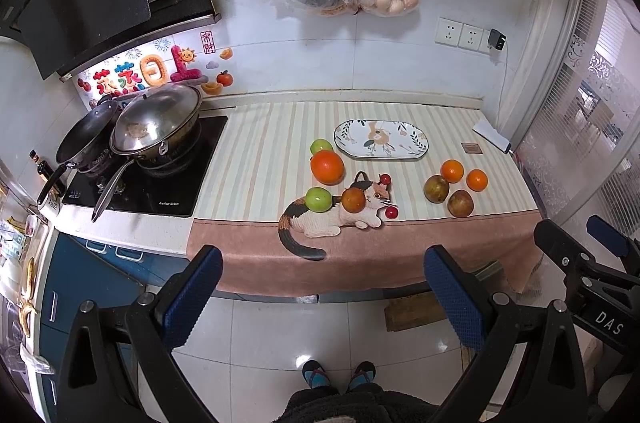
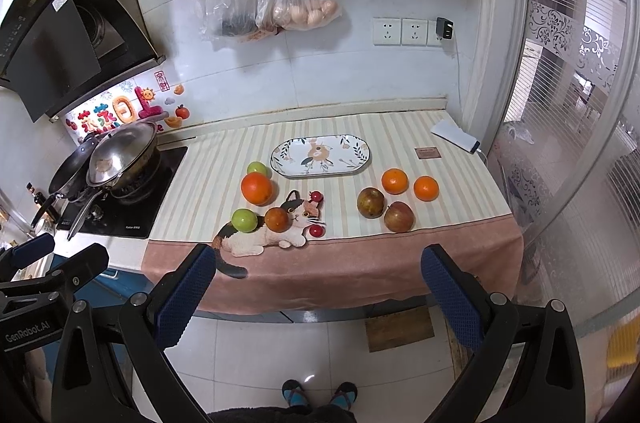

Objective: Organize fruits

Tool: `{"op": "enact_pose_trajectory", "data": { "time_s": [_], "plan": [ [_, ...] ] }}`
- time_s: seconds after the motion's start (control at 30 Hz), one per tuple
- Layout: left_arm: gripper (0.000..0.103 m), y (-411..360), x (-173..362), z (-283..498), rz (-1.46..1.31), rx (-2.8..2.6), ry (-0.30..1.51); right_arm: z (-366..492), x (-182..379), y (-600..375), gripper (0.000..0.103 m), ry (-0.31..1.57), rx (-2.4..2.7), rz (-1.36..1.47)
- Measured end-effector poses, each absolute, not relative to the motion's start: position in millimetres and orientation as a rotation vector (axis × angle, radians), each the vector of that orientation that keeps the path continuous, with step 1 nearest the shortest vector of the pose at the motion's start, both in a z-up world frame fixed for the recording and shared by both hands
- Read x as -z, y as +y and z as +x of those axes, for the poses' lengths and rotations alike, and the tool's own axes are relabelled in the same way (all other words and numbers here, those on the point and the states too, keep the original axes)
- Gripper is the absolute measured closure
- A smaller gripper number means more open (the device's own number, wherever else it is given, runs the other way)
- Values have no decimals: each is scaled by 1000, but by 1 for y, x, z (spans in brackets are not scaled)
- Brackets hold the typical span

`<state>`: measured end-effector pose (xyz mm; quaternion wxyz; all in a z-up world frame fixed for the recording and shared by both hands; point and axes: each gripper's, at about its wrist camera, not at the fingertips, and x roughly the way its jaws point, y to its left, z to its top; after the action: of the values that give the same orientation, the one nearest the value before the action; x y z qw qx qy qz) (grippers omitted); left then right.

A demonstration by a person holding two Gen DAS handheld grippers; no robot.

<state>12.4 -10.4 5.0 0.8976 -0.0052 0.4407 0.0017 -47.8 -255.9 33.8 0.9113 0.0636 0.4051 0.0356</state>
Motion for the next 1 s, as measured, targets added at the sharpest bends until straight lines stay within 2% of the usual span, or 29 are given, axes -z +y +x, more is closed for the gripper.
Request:
{"op": "enact_pose_trajectory", "data": {
  "time_s": [0.7, 1.0],
  "plan": [
    [0, -2, -3, 9, -13, 15, 910, -56, -34, -245, 0, 830, -51, 158],
    [0, 23, 14, 48, 0, -33, 845, -32, 1, -238, 0, 853, -25, 227]
  ]
}}
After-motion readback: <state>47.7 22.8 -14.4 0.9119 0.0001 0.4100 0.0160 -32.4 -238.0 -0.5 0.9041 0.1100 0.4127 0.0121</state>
